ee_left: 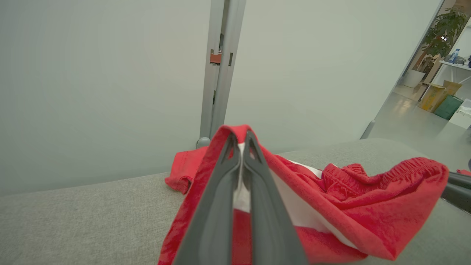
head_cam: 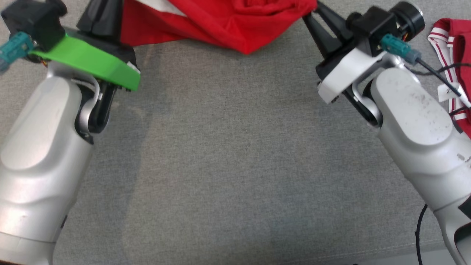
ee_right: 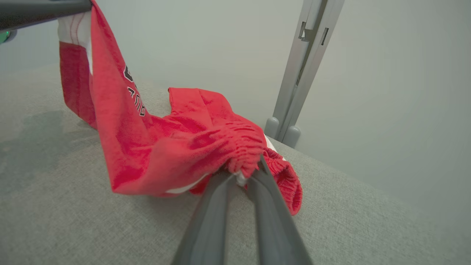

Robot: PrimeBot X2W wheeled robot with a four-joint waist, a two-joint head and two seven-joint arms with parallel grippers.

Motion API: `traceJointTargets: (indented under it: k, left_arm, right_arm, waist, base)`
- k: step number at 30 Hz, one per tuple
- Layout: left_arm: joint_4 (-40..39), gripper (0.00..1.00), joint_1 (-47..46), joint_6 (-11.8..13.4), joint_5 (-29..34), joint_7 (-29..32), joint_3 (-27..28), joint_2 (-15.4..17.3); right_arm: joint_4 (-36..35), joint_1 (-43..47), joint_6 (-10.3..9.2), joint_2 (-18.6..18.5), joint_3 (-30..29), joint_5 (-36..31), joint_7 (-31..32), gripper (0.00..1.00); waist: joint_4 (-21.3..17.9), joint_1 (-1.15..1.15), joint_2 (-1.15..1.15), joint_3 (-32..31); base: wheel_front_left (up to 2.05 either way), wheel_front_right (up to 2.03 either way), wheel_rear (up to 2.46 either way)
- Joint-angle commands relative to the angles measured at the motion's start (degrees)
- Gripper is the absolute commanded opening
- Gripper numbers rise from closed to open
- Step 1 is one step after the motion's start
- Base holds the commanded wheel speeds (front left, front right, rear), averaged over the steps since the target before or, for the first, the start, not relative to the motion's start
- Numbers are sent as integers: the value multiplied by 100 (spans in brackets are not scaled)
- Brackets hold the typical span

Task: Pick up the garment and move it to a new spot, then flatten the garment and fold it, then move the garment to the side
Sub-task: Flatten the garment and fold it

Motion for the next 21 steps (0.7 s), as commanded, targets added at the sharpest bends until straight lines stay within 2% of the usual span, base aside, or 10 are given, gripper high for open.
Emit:
traceJointTargets:
  k: [1, 8, 15, 21]
  left_arm:
    - [-101, 0, 224, 10, -53, -57, 54, 42]
    - [-778, 0, 1460, 10, 22, -93, 474, -103]
    - [-1573, 0, 2979, 19, 184, -96, 914, -303]
    - [-2291, 0, 4272, 203, 164, -92, 1091, -182]
  right_arm:
    - [-110, 235, -9, -46, 30, 60, -46, 0]
    - [-772, 1396, -9, -205, -26, 191, -51, 0]
    - [-1542, 2965, -9, -301, -300, 331, 52, 0]
    - [-2546, 4318, -9, -366, -574, 552, 491, 0]
  waist:
    - [19, -1, 0, -101]
    - [124, -1, 0, -610]
    - [238, -1, 0, -1519]
    - [211, -1, 0, -2235]
  base:
    - [0, 0, 0]
    - [0, 0, 0]
    - [0, 0, 0]
    - [0, 0, 0]
